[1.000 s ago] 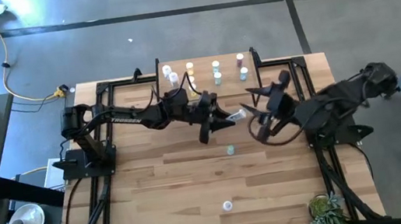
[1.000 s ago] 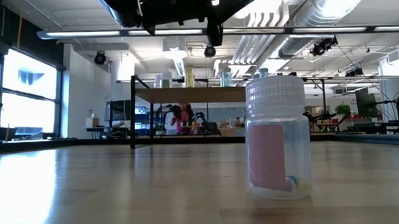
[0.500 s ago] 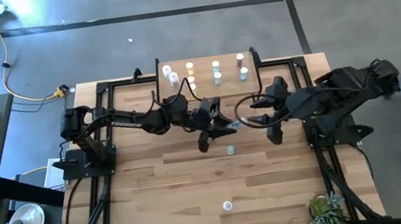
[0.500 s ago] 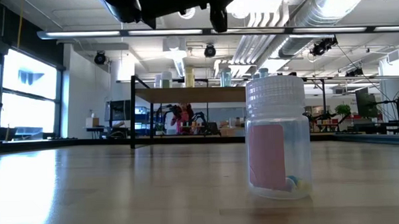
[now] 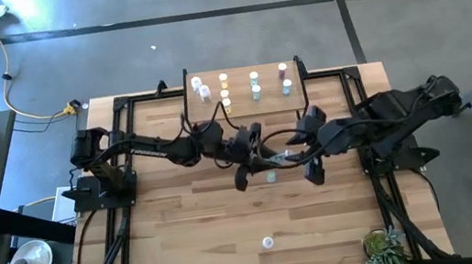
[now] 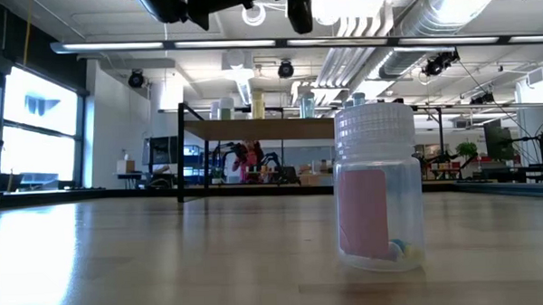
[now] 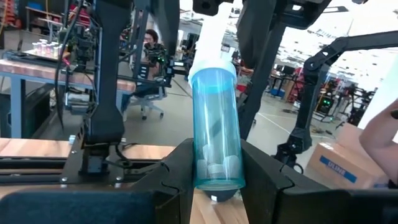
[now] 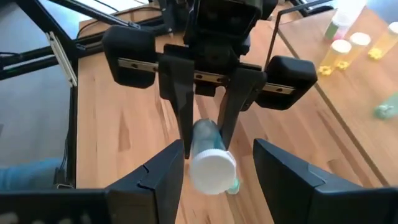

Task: Pick and place medicine bottles onto shelf by color
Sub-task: Put the blue pill bottle on the shelf aligned with the other blue pill bottles

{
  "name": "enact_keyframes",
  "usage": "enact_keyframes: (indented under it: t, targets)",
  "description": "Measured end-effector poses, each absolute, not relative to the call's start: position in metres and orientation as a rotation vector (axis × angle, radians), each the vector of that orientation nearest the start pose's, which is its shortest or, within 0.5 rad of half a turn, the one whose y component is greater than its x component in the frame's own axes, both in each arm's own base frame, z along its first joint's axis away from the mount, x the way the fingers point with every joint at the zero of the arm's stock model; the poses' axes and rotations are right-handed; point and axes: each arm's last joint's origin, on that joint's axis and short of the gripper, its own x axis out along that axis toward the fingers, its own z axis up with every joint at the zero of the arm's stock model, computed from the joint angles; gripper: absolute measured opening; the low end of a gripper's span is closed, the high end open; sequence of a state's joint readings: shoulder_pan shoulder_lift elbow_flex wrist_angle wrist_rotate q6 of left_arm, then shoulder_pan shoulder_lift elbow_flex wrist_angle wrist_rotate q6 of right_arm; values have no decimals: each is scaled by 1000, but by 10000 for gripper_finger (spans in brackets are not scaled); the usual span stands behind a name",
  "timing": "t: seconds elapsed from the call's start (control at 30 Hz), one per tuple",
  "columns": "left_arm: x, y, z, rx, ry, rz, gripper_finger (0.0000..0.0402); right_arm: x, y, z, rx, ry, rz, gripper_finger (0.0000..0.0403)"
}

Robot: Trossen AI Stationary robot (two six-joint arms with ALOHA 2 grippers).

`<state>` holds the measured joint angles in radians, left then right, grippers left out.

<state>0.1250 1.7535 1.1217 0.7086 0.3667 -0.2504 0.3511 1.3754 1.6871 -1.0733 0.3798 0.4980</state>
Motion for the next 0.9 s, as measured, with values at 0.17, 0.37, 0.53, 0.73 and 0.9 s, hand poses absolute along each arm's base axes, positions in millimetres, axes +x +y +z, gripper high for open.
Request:
enact_keyframes:
  t: [0.17, 0.37, 0.53, 0.73, 0.9]
  targets:
    - [394, 38, 275, -229, -51, -251, 92, 244, 78, 425, 201, 706, -194, 183]
    - [394, 38, 278, -221, -81, -253, 92, 243, 78, 424, 192, 725, -199, 183]
    - [394, 38, 278, -221, -82, -253, 92, 243, 78, 424, 188, 721, -208, 183]
    - [394, 38, 278, -221, -82, -250, 92, 243, 78, 424, 185, 718, -214, 149]
    - [394, 39, 277, -223, -81, -245, 92, 243, 78, 424, 186, 721, -207, 112]
